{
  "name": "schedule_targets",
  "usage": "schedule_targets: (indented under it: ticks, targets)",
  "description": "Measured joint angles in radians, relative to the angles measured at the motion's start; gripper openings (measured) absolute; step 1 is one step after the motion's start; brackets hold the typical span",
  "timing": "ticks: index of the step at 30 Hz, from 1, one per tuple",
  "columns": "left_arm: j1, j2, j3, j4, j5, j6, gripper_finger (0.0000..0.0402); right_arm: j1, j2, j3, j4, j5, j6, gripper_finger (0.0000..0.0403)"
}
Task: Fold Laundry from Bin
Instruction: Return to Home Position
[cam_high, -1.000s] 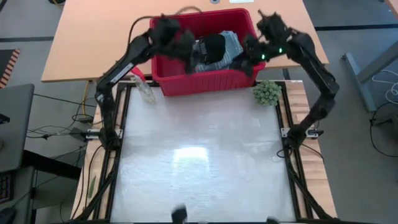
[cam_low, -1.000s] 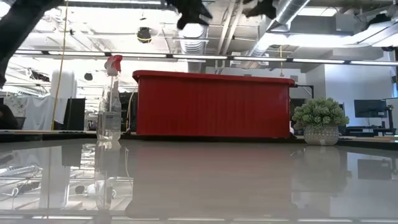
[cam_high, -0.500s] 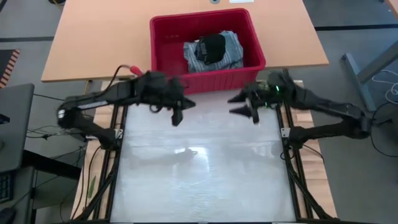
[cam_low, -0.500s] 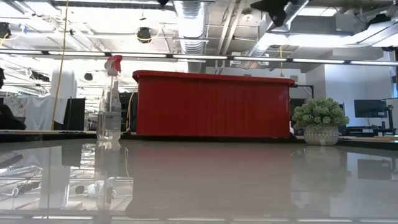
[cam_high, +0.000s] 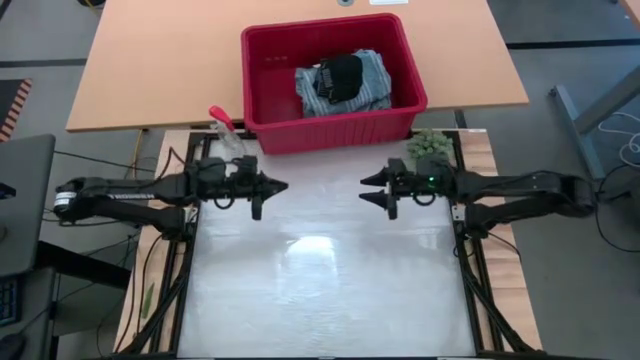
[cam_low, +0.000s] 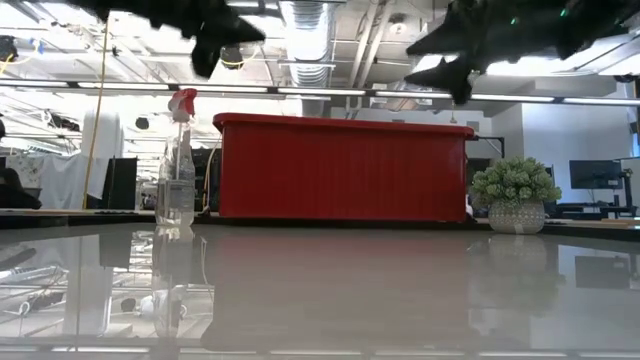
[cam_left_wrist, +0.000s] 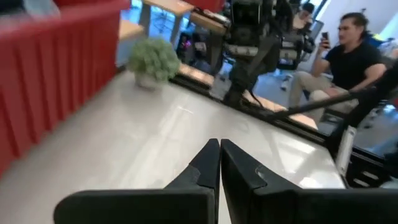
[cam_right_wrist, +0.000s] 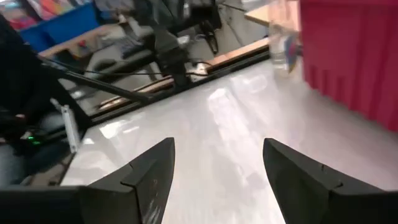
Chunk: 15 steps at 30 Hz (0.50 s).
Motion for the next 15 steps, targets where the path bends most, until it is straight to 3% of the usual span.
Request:
schedule_targets:
  ticks: [4,7,15]
  targets:
    - [-0.001,-0.031,-0.147,0.138,0.055,-0.049,0.0000,-0.006,0.051,-0.039,0.103,-0.051,0.056,0.0254]
    - [0.000,-0.100,-0.218,0.176,0.050,-0.072,0.0000,-0.017,0.040,-0.052,0.101,-0.045,0.087,0.0216]
    - [0.003,-0.387,-0.367,0.170,-0.011,-0.066,0.0000,-0.004,-0.046,-0.049,0.092,-0.040,0.035,0.0022]
